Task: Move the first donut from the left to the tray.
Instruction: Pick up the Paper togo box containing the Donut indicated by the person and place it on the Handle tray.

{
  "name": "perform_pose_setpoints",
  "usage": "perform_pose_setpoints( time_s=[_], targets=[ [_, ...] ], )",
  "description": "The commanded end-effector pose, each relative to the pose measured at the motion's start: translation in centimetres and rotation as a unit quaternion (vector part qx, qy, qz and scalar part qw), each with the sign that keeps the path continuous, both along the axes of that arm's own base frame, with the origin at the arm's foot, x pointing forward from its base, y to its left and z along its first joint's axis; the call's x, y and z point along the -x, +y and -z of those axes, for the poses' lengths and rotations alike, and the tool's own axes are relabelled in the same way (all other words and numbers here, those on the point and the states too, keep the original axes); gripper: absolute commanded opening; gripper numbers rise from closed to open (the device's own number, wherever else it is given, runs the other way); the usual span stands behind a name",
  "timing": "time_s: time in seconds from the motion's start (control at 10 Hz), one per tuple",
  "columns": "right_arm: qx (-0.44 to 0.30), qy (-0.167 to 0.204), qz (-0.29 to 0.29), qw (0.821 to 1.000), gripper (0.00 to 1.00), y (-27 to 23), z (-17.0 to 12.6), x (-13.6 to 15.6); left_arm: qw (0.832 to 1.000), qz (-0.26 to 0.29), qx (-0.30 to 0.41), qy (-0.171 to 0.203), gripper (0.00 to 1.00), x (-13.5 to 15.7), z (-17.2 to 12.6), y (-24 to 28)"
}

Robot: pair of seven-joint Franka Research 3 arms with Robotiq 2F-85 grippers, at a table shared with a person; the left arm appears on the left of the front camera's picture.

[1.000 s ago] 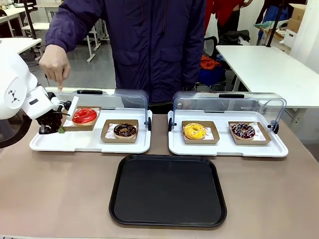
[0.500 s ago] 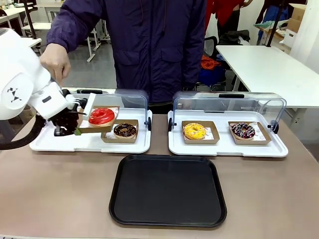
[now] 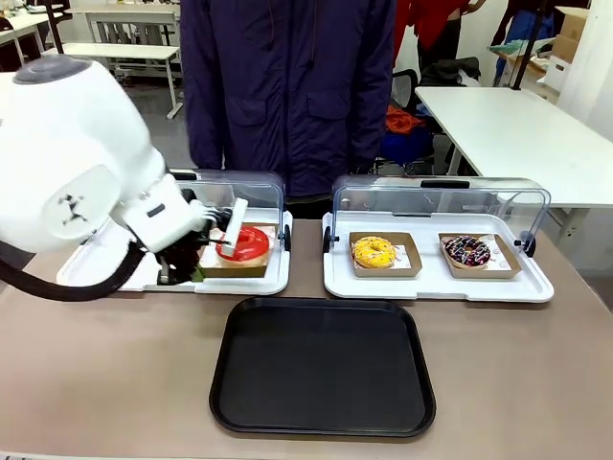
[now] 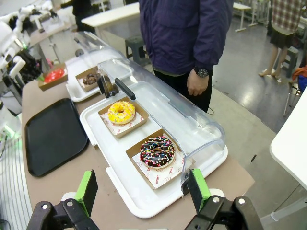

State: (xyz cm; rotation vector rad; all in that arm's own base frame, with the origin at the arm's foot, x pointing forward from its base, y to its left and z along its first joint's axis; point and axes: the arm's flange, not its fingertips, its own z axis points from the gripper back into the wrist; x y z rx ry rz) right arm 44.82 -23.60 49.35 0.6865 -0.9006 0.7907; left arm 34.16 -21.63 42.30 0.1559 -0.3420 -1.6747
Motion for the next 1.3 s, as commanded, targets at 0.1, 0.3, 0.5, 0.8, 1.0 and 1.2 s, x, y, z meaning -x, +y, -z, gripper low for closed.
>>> perform_pose_setpoints(
  time_s=[0.1, 0.3, 0.5, 0.8, 1.0, 1.2],
  targets=[
    [0.004, -0.002, 0.000, 1.000, 1.00, 0.2, -0.1, 0.1, 1.000, -0.013, -0.019, -0.004, 0.02, 6.9, 4.7, 0.8],
    [0.004, -0.002, 0.000, 1.000, 1.00, 0.2, -0.1, 0.1, 1.000, 0.003, -0.007, 0.002, 0.02, 0.9, 0.6, -1.6],
    [0.004, -0.002, 0.000, 1.000, 1.00, 0.2, -0.1, 0.1, 1.000, -0.001, -0.008, 0.007, 0.02, 1.4, 1.1, -2.5],
    [0.004, -0.002, 0.000, 1.000, 1.00, 0.2, -0.1, 0.1, 0.998, -0.009, -0.005, -0.056, 0.02, 5.8, 2.7, -7.2],
    [0.004, -0.002, 0.000, 1.000, 1.00, 0.2, -0.1, 0.1, 0.999, -0.028, 0.002, -0.033, 0.02, 7.0, 4.3, -9.7],
    [0.004, -0.002, 0.000, 1.000, 1.00, 0.2, -0.1, 0.1, 0.999, -0.033, 0.008, -0.003, 0.02, 7.7, 6.7, -12.4]
  ],
)
